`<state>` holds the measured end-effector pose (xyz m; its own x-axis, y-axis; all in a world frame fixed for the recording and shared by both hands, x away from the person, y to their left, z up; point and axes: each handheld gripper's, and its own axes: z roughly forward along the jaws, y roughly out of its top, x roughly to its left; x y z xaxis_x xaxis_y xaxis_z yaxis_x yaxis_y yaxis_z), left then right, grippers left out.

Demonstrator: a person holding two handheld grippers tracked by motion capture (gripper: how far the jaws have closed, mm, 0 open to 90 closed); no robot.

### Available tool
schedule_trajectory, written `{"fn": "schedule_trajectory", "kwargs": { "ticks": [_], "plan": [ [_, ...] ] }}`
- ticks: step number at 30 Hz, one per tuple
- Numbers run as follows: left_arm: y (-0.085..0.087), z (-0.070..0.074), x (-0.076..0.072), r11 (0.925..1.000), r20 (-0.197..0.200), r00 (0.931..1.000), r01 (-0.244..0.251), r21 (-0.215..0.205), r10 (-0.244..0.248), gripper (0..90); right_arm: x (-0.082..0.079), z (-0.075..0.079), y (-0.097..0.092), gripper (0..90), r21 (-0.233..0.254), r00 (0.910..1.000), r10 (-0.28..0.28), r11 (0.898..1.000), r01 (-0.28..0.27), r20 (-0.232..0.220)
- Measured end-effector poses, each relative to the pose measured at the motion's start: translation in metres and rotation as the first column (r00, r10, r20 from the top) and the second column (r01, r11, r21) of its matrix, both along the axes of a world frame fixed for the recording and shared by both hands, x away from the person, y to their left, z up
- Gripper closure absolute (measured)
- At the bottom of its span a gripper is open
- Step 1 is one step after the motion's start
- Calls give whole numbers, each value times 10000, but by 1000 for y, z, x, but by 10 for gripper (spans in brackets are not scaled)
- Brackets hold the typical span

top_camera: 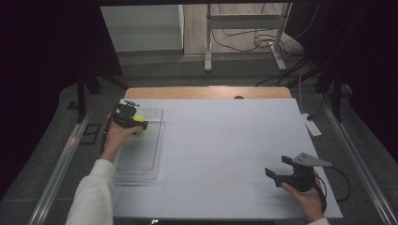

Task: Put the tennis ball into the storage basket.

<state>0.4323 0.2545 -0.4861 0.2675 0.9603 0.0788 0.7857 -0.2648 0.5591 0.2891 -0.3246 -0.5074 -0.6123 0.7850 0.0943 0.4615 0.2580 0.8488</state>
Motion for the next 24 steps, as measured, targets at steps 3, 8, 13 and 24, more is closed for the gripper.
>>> {"fn": "schedule_trajectory", "kwargs": {
  "ticks": [3, 8, 13, 24],
  "plan": [
    [0, 5, -3, 9998, 292, 9995, 134, -113, -130, 138, 0, 0, 0, 102, 3, 10000, -3, 10000, 3, 5],
    [1, 11, -8, 9986, 599, 9978, 292, -431, -266, 124, 0, 0, 0, 102, 10, 10000, 1, 10000, -1, -13],
    [5, 16, -16, 9954, 859, 9957, 419, -856, -345, 120, 1, 0, 0, 102, 43, 10000, -14, 10000, 14, -8],
    [7, 24, -42, 9808, 1641, 9825, 1144, -1578, -883, 123, 3, -2, -4, 102, 139, 9999, -82, 9999, 83, -76]
  ]
}}
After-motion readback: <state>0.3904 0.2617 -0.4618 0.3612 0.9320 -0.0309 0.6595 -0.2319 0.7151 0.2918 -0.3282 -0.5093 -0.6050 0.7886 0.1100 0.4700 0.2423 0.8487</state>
